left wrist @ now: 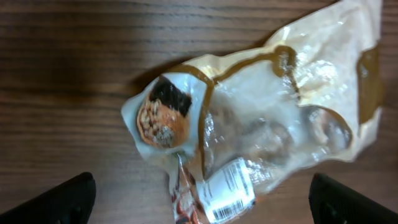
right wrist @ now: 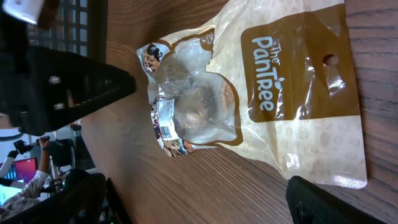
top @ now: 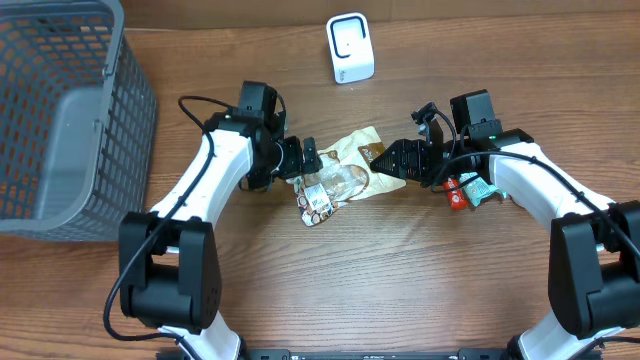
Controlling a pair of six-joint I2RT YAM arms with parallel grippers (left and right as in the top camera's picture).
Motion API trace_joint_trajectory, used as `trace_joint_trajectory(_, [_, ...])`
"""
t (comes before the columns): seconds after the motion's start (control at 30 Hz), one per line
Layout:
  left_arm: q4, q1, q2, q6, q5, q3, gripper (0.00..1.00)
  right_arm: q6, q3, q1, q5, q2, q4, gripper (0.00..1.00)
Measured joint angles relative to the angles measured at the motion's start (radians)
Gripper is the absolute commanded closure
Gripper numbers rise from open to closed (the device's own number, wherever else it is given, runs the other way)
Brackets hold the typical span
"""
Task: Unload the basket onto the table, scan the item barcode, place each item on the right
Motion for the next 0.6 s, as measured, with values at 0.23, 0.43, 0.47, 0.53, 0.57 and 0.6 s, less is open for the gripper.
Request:
trace_joint_trajectory(0.23, [0.057,0.0,0.083,-0.012,0.01,-0.01,0.0,0.0,0.0,0.0,0.007,0.0,-0.002,0.06])
trace_joint_trajectory(0.43, [0.058,-0.003,0.127,-0.019,0.02,0.002,0.05,0.0,0.0,0.0,0.008,0.0,-0.002,0.06])
trace_joint_trajectory(0.47, [0.057,-0.006,0.133,-0.018,0.019,0.006,0.1,0.0,0.0,0.0,0.008,0.0,-0.002,0.06])
trace_joint_trajectory(0.53, [0.058,-0.011,0.142,-0.021,0.019,0.014,0.21,0.0,0.0,0.0,0.007,0.0,-0.002,0.06])
trace_joint_trajectory(0.57, [0.06,-0.013,0.145,-0.021,0.02,0.018,0.28,0.0,0.0,0.0,0.008,0.0,-0.002,0.06])
trace_joint_trajectory(0.6, [0.062,-0.014,0.148,-0.021,0.02,0.019,0.32,0.0,0.0,0.0,0.008,0.0,-0.002,0.06])
